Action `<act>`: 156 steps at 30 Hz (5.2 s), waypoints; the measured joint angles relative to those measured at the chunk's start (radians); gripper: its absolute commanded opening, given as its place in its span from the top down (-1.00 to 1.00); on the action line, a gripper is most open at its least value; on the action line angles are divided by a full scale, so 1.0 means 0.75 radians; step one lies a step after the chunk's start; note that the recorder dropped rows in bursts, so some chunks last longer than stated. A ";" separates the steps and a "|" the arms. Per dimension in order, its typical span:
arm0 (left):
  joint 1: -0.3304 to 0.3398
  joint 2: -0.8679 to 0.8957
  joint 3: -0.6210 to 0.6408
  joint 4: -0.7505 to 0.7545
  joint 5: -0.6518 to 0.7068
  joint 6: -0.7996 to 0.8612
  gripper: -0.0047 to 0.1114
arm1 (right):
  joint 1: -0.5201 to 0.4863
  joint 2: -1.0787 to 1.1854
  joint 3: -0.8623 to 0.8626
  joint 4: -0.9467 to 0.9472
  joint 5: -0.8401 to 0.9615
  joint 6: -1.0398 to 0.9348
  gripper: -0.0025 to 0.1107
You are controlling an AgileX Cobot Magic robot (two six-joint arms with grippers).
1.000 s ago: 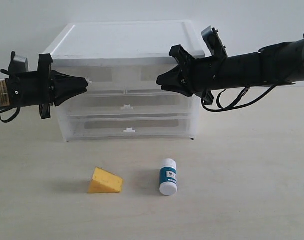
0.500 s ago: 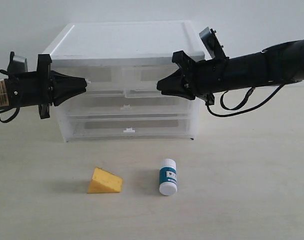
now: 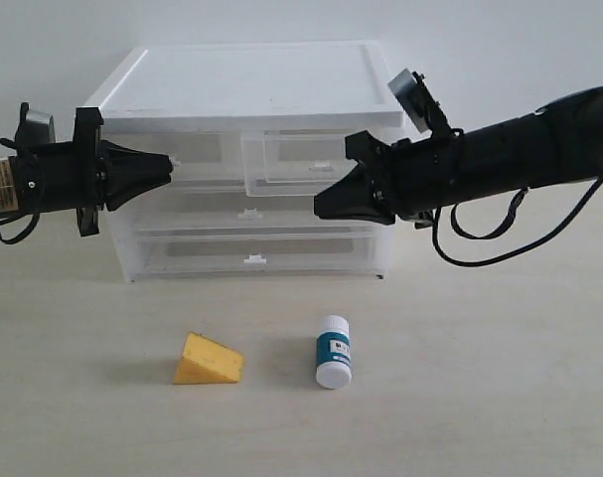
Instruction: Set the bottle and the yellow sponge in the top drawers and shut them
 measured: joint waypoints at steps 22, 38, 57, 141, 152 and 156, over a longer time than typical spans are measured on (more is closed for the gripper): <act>0.000 0.000 0.000 0.000 0.000 0.000 0.85 | 0.000 -0.015 0.003 0.305 -0.223 0.031 0.18; 0.000 0.000 0.000 0.000 0.003 0.000 0.85 | 0.002 0.095 -0.053 0.379 -0.114 -0.065 0.20; 0.000 0.000 0.000 0.000 0.005 0.000 0.85 | 0.002 0.158 -0.072 0.390 -0.043 -0.108 0.96; 0.002 0.000 0.000 0.007 0.007 0.000 0.85 | -0.056 -0.016 0.310 0.408 0.170 -0.388 0.96; 0.002 0.000 0.000 0.007 0.007 0.000 0.85 | -0.056 -0.016 0.310 0.395 0.161 -0.388 0.78; 0.002 0.000 0.000 0.007 0.007 0.000 0.85 | -0.056 -0.018 0.310 0.384 0.155 -0.388 0.16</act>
